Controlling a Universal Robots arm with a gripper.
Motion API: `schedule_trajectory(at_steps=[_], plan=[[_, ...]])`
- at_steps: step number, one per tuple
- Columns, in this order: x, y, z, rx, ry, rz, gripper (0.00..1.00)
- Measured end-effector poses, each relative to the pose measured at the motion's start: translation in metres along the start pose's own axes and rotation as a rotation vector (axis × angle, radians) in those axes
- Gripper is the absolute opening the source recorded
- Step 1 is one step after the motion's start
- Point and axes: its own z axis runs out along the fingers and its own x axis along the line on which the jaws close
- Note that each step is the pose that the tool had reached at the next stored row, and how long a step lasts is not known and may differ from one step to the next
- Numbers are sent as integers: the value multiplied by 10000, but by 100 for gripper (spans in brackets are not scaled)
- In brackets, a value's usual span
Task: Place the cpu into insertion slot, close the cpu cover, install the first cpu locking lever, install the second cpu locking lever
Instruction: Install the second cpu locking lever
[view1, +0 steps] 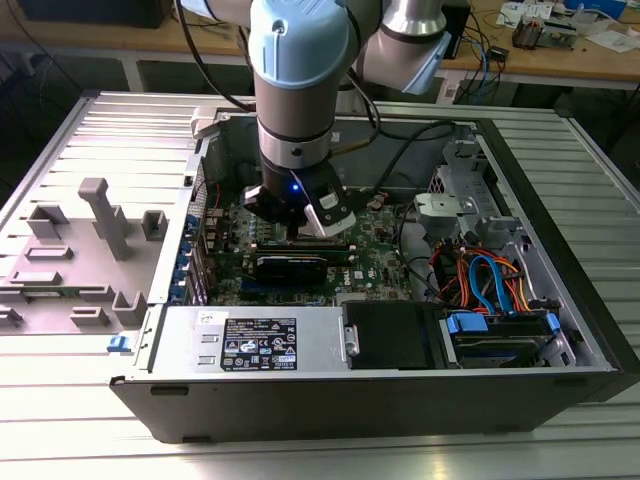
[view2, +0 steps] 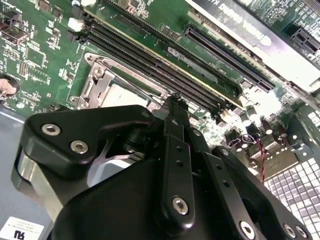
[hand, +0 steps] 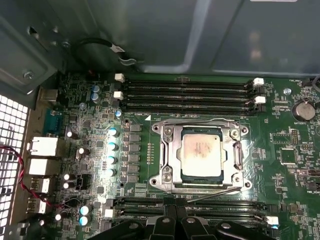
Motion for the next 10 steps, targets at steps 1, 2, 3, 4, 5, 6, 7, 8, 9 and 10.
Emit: schedule_trajectory(at_steps=[1, 2, 3, 4, 5, 6, 7, 8, 9, 10], plan=[[0, -2, 12, -1, 0, 0, 11], [1, -5, 26, 0, 2, 0, 11], [1, -8, 39, 0, 3, 1, 11], [2, -10, 52, 0, 6, 3, 11], [4, -15, 64, -1, 8, 4, 11], [10, -17, 69, -2, 11, 5, 11], [19, -18, 72, -3, 11, 5, 11], [37, -21, 84, -3, 14, 5, 11], [55, -25, 108, -3, 13, 6, 11], [60, -29, 125, -4, 14, 5, 11]])
